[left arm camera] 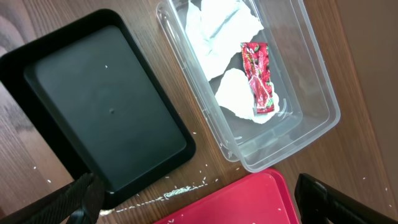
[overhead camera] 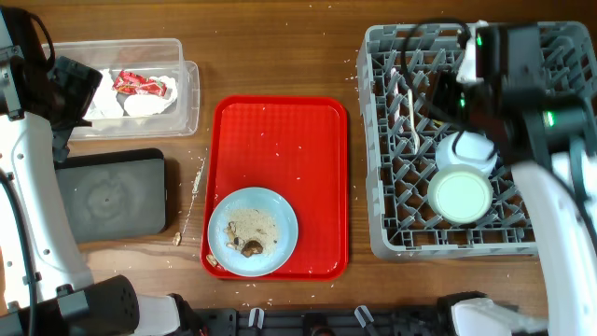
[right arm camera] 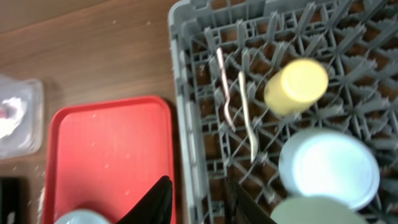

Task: Sort waste into correct bins and load items into the dishwasher rack
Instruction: 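Carry the second spoon into the rack and release it upright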

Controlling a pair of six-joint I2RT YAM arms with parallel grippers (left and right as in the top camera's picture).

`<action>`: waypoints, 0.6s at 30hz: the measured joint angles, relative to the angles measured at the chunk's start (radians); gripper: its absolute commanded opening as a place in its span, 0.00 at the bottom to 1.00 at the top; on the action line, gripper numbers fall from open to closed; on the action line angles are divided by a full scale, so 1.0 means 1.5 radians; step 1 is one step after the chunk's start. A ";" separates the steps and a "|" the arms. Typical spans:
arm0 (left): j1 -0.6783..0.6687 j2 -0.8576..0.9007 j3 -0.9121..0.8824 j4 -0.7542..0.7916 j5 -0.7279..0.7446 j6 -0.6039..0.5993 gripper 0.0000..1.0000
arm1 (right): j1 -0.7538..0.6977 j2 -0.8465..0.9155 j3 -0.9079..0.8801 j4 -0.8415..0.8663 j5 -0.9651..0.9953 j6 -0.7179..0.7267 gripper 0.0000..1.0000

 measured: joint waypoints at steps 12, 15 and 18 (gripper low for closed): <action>0.000 0.000 0.000 0.000 -0.001 0.000 1.00 | 0.013 -0.284 -0.300 0.158 0.000 0.049 0.37; 0.000 0.000 0.000 0.000 -0.001 0.000 1.00 | 0.013 -0.281 -0.300 0.164 0.000 0.051 0.39; 0.000 0.000 0.000 0.000 -0.001 0.000 1.00 | 0.013 -0.281 -0.300 0.159 0.000 0.051 0.44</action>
